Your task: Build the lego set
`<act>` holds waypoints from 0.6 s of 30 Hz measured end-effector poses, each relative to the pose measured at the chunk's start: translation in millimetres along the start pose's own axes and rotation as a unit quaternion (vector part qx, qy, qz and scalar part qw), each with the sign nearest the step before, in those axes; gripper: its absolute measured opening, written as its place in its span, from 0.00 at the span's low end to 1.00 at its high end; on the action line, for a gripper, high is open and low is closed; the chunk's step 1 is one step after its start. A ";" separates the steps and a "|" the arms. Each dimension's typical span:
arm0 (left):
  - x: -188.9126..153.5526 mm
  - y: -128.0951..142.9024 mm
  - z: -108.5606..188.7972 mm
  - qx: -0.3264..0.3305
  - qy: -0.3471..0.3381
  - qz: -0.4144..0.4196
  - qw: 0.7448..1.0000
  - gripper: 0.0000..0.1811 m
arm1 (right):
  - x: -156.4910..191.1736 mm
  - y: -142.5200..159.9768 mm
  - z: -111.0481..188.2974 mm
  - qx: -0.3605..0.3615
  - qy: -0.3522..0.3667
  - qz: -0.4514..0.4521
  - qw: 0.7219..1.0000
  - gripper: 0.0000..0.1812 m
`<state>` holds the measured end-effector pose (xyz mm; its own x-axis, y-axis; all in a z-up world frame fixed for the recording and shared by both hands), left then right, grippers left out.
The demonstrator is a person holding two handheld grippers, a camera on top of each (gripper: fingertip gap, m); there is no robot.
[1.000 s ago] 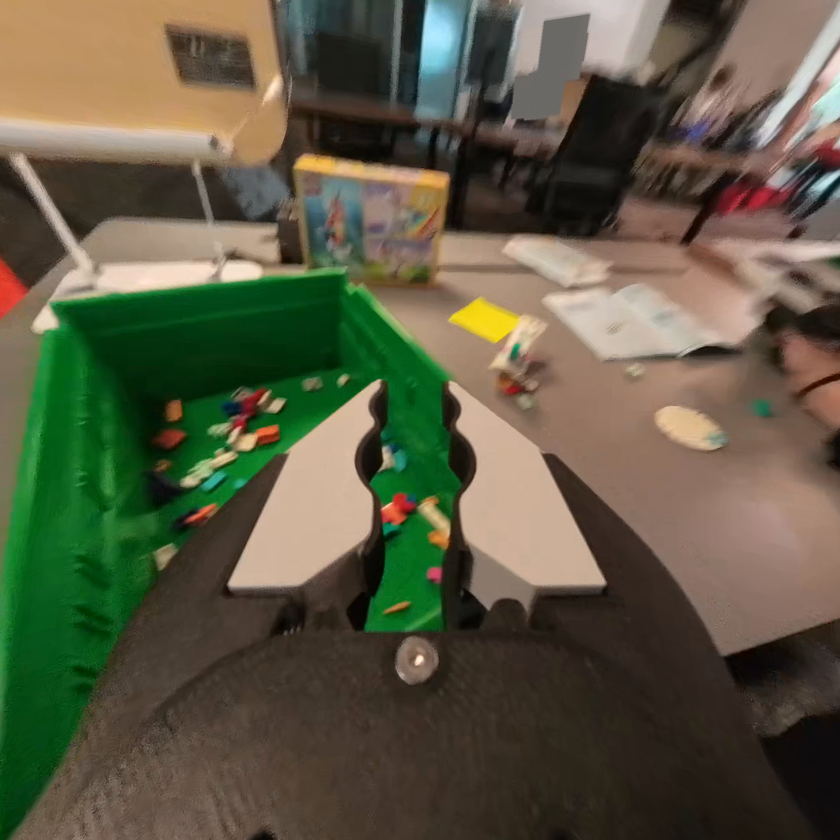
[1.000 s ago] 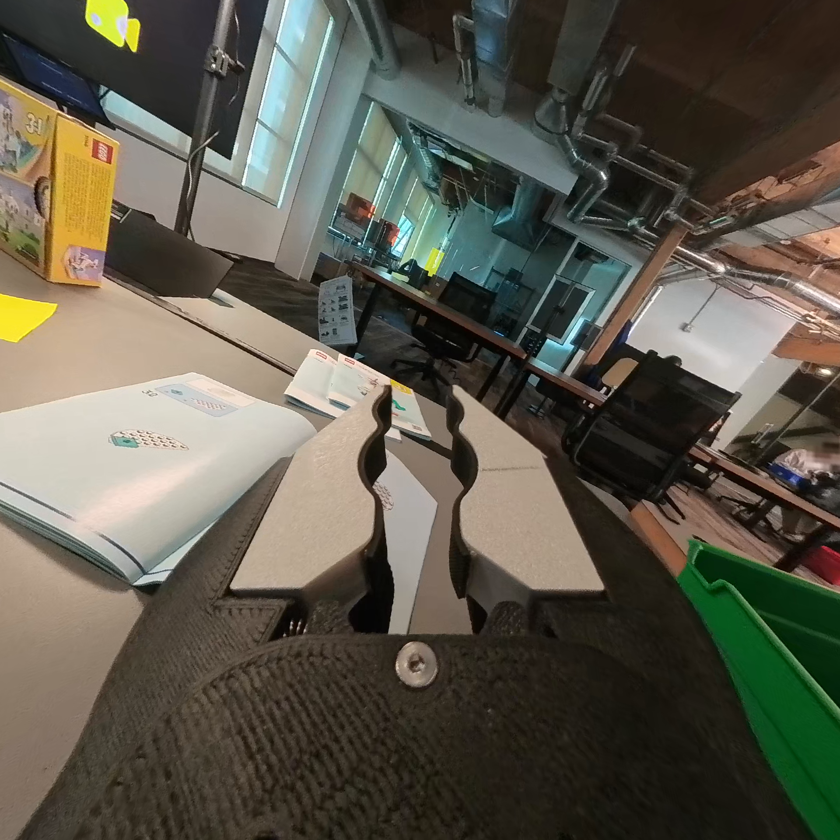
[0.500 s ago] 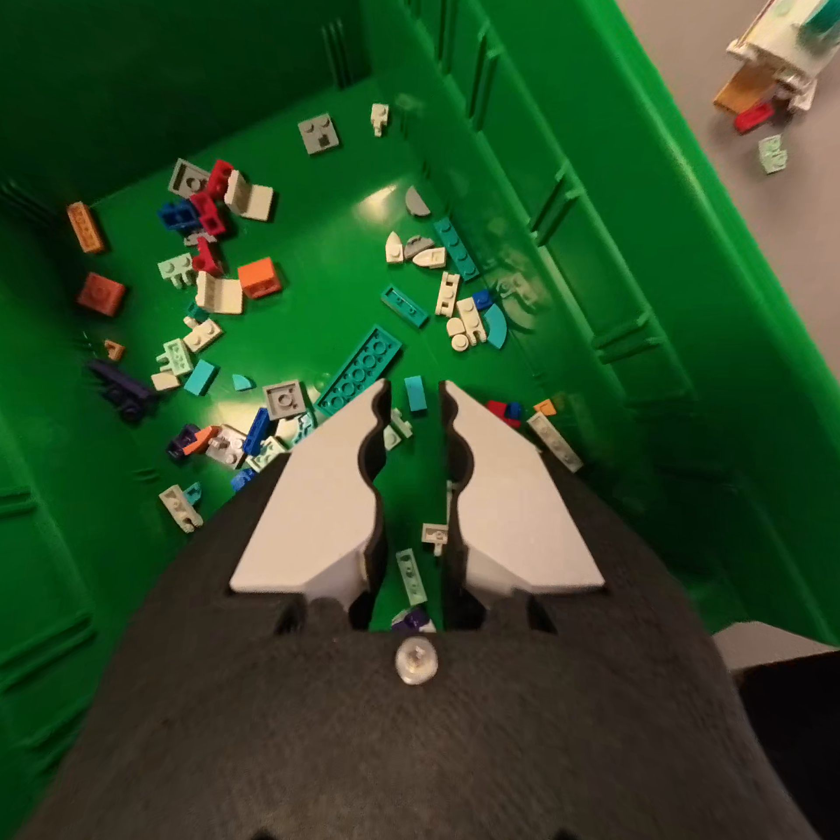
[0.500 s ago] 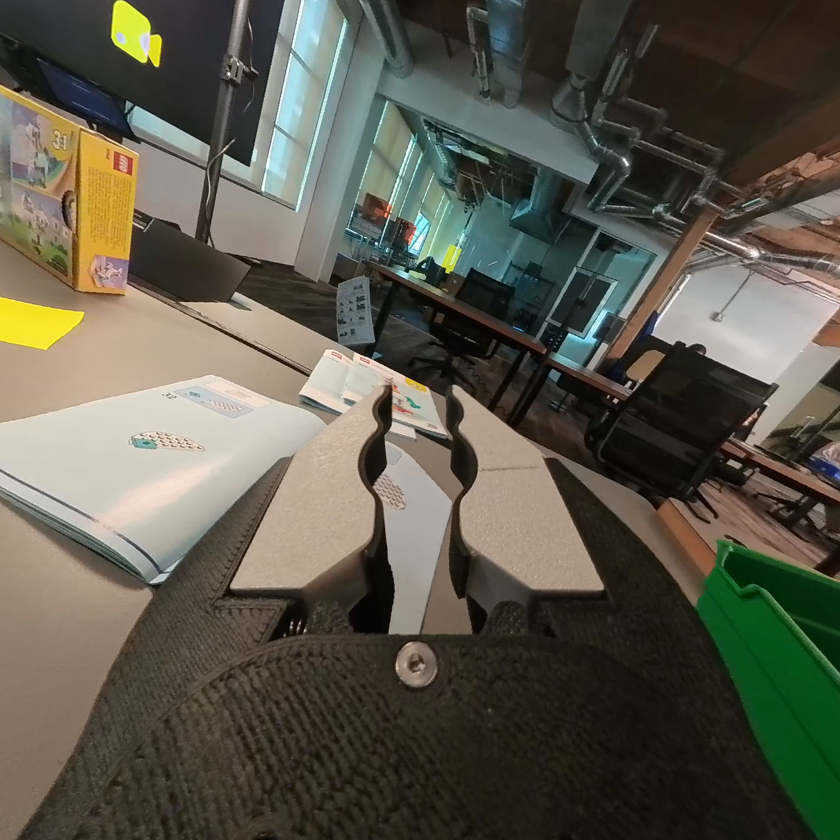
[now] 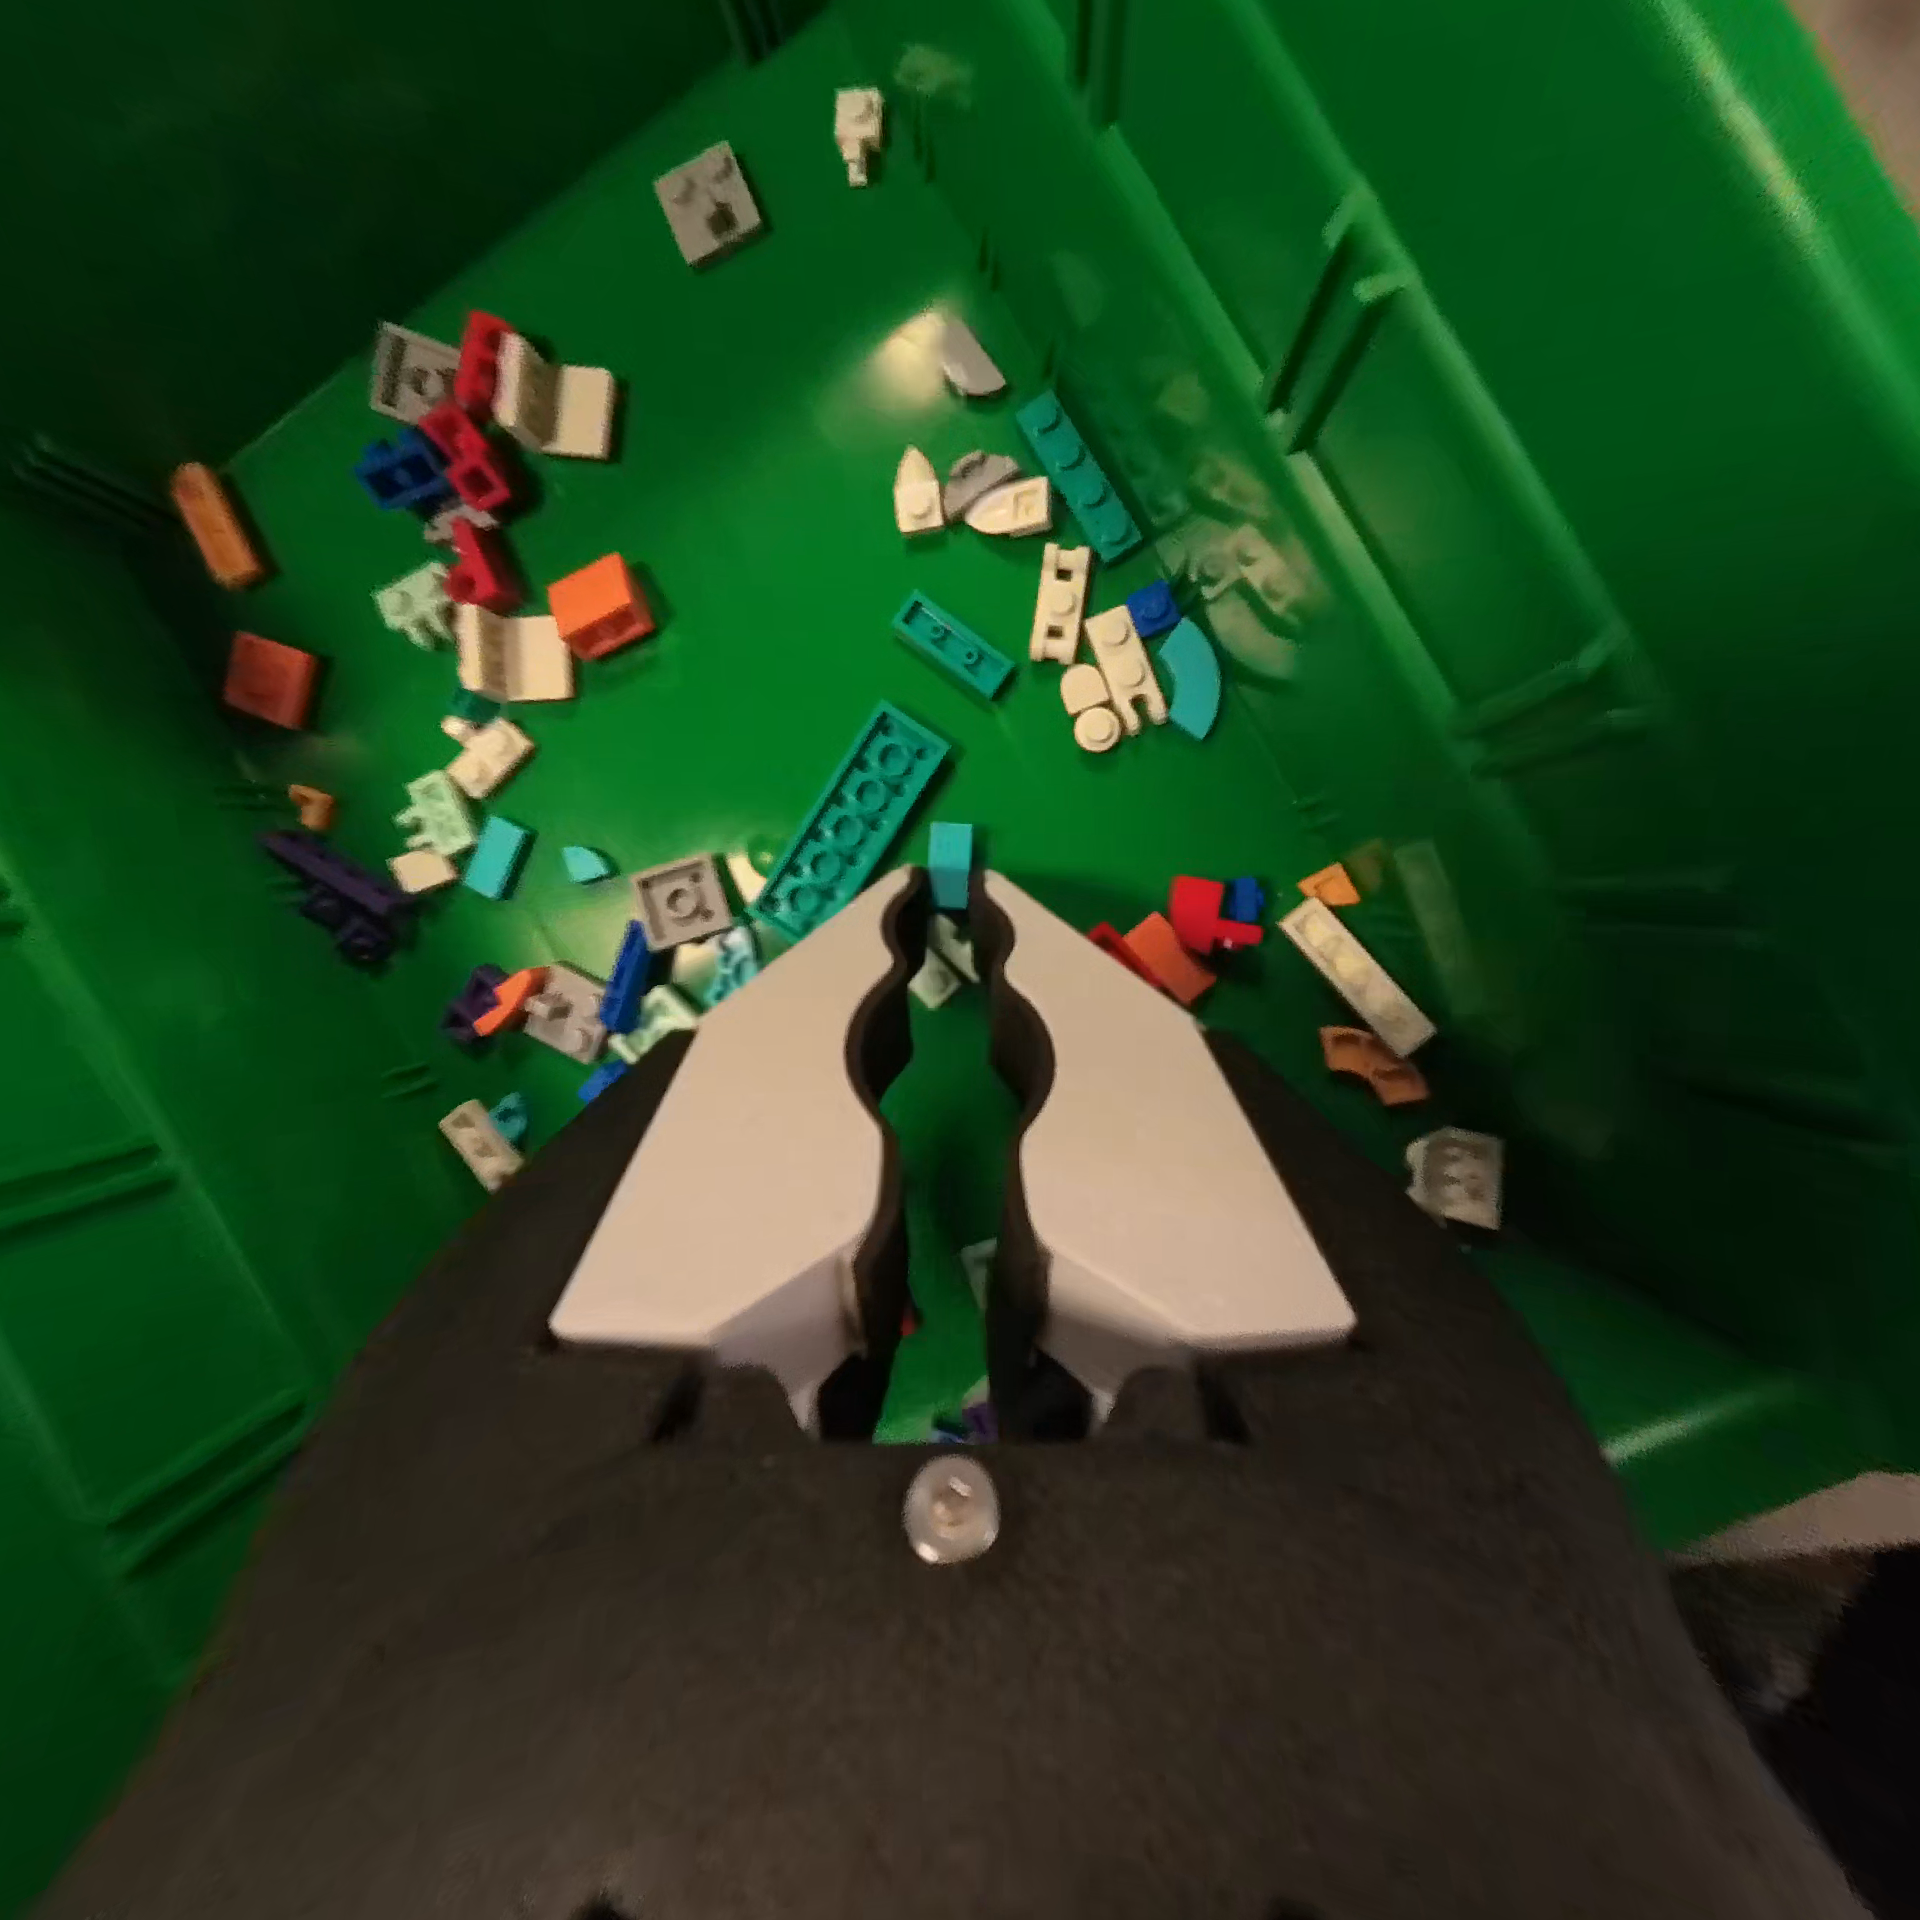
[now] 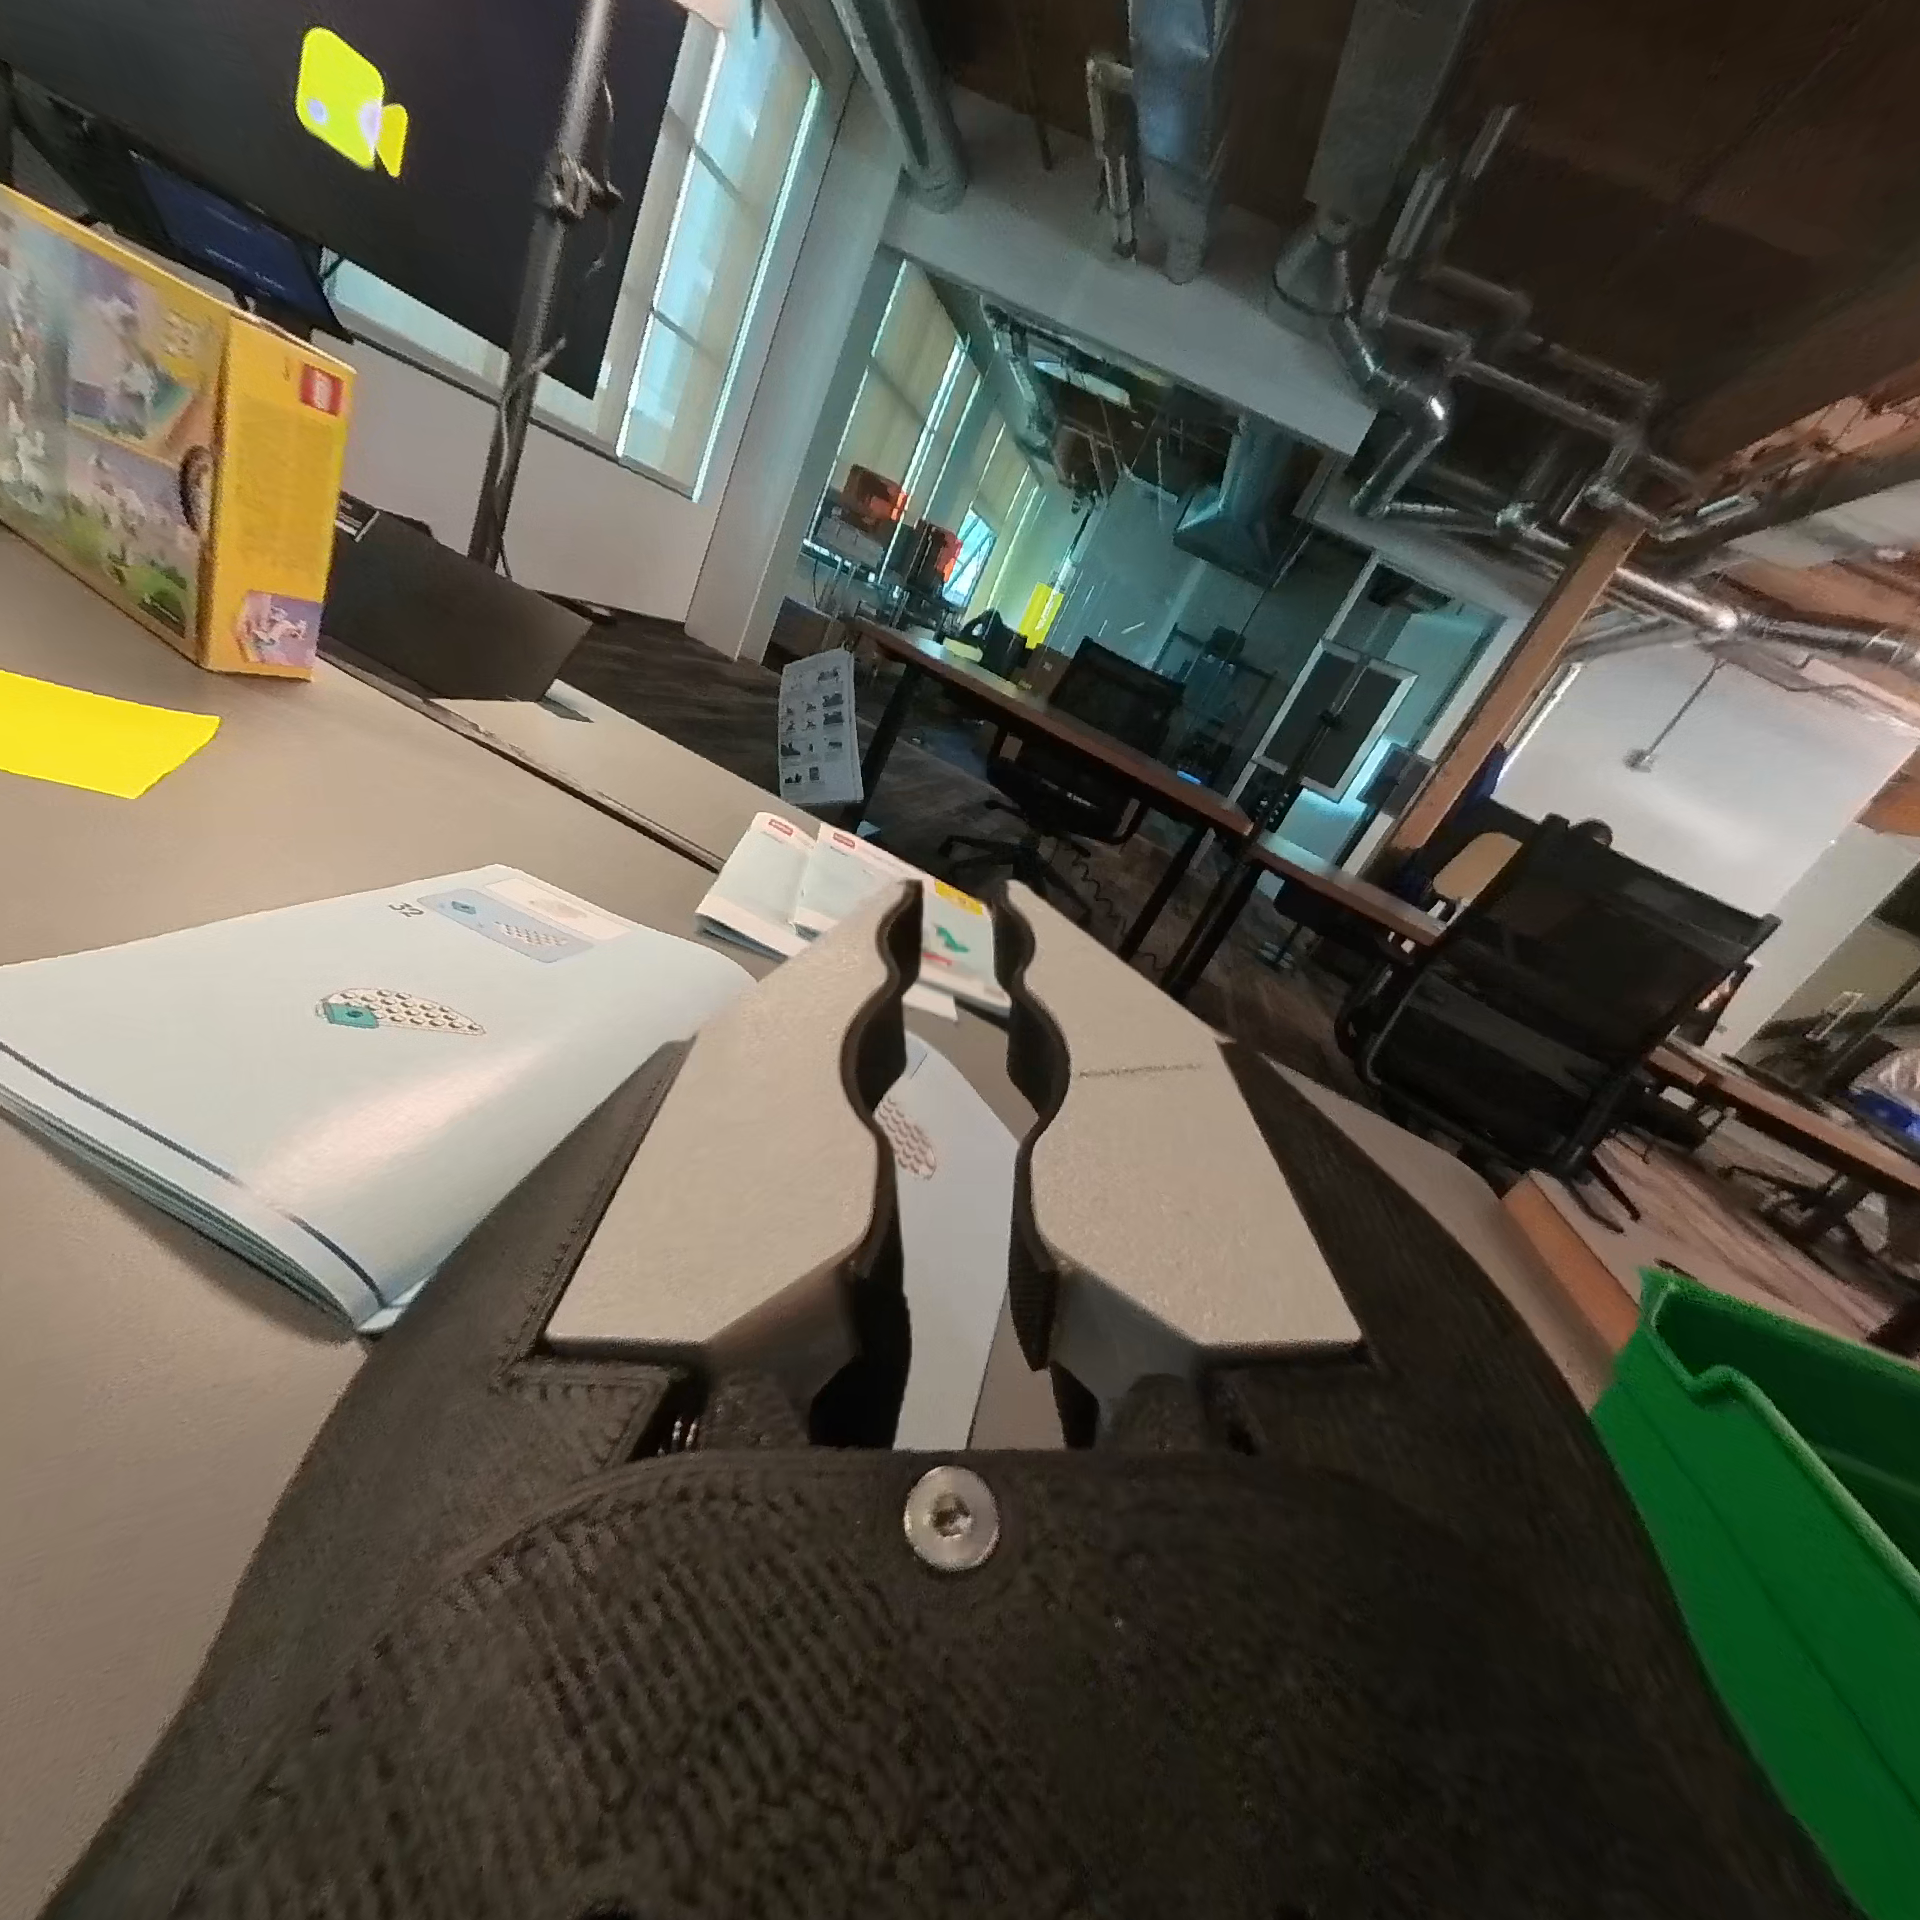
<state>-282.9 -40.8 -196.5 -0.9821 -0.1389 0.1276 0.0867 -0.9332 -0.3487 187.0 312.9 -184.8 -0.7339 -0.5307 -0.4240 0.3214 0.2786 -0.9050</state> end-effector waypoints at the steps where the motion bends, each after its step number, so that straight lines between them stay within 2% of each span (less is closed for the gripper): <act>1: 0.0 -0.1 3.9 -0.018 -0.019 -0.003 1.000 0.04 | 1.0 -0.9 0.9 -0.007 -0.001 0.004 1.000 0.05; 4: -7.8 -2.8 33.5 -0.110 -0.054 0.005 0.992 0.04 | 4.8 -1.0 -1.3 -0.001 -0.001 0.015 1.000 0.06; 6: -22.5 -7.2 65.0 -0.182 -0.066 0.005 0.981 0.04 | 4.1 1.4 -4.9 0.016 0.049 0.039 0.998 0.12; 9: -63.4 -20.4 109.1 -0.283 -0.034 -0.033 0.958 0.04 | 5.0 4.6 -10.3 0.031 0.086 0.076 0.993 0.18; 11: -100.0 -32.1 128.2 -0.329 0.006 -0.092 0.940 0.04 | 6.3 4.9 -12.2 0.025 0.082 0.081 0.993 0.22; 14: -149.7 -49.0 125.7 -0.314 0.041 -0.184 0.931 0.03 | 10.1 5.7 -16.3 0.020 0.054 0.076 0.995 0.31; 17: -188.2 -62.6 89.7 -0.239 0.118 -0.234 0.935 0.04 | 14.2 5.7 -20.6 0.019 0.036 0.070 0.997 0.40; 18: -198.4 -65.2 75.3 -0.209 0.146 -0.241 0.936 0.04 | 15.6 5.1 -21.7 0.016 0.029 0.067 0.997 0.46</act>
<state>-81.1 22.6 -129.1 -0.8991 0.4192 0.1259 -0.3924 -0.6443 -0.6565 164.1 323.4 -195.3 -0.7162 -0.4424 -0.5398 0.4374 0.3183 -0.8411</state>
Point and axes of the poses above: each gripper's, where its closed fingertips meet, z back along the fingers, y out of its underside, x = y × z across the jaws, the point moved 10 cm from there along z, back along the fingers, and after that the axes turned 9 degrees about x, right-handed, at the moved point
